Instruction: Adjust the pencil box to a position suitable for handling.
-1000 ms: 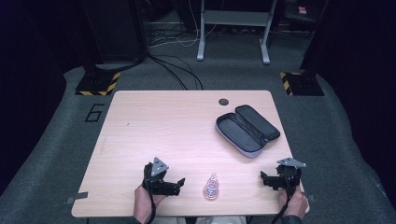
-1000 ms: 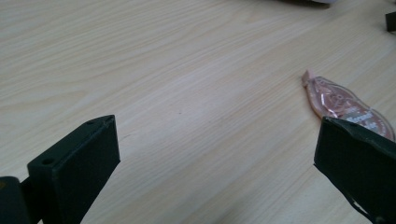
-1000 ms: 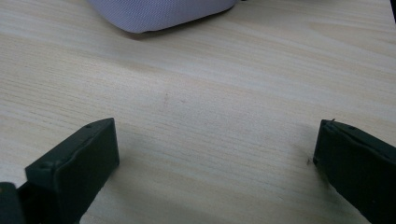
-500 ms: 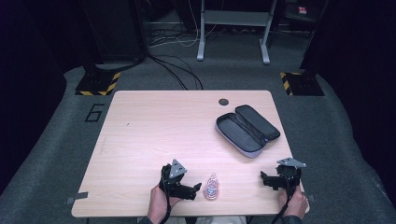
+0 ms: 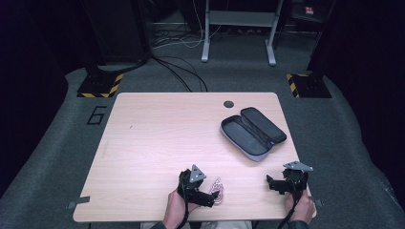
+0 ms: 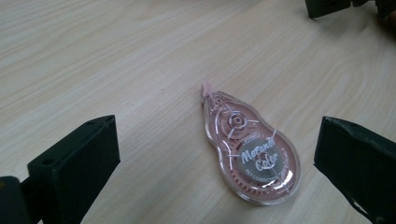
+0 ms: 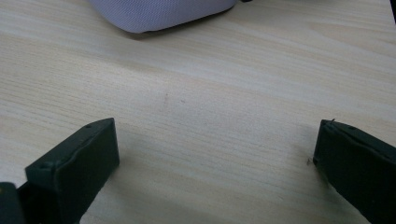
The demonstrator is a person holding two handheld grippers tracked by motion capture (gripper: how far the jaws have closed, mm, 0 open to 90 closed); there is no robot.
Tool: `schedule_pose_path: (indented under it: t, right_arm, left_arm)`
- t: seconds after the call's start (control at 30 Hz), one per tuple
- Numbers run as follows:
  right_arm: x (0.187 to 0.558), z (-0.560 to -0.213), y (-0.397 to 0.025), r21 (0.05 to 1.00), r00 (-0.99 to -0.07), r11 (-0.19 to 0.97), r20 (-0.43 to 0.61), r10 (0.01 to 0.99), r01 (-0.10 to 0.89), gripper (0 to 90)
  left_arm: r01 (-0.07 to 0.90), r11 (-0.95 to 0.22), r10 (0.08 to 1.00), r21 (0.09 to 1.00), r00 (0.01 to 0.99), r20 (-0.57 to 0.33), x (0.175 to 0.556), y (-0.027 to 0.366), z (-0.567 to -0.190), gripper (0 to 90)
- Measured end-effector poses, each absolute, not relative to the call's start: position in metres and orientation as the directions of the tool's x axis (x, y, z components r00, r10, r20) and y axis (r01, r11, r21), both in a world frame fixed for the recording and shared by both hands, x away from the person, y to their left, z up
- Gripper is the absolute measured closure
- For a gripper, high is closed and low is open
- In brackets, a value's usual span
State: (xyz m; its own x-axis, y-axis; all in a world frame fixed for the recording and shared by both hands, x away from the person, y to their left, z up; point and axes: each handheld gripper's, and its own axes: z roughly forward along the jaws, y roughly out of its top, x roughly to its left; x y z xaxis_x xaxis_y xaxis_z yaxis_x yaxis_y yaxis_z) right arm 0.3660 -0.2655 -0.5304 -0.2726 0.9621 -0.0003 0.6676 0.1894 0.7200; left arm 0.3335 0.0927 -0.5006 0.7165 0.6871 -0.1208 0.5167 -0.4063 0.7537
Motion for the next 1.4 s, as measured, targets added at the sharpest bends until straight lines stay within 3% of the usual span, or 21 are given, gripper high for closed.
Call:
schedule_pose_path:
  t: [0.5, 0.67, 1.3, 1.4]
  right_arm:
    - [0.366, -0.530, -0.266, 0.720, -0.273, 0.189, 0.000, 0.962, 0.668, 0.0]
    - [0.366, -0.530, -0.266, 0.719, -0.274, 0.190, 0.001, 0.962, 0.669, 0.0]
    - [0.366, -0.530, -0.266, 0.719, -0.274, 0.190, 0.000, 0.962, 0.668, 0.0]
    - [0.366, -0.530, -0.266, 0.720, -0.273, 0.190, 0.000, 0.962, 0.668, 0.0]
  left_arm:
    - [0.515, -0.468, 0.673, 0.718, 0.734, -0.089, 0.333, 0.058, -0.514, 3.5]
    - [0.516, -0.506, 0.668, 0.692, 0.742, -0.064, 0.331, 0.053, -0.521, 14.7]
    - [0.482, -0.531, 0.644, 0.697, 0.764, -0.039, 0.328, 0.061, -0.519, 32.3]
    - [0.478, -0.524, 0.648, 0.705, 0.761, -0.034, 0.328, 0.064, -0.520, 38.3]
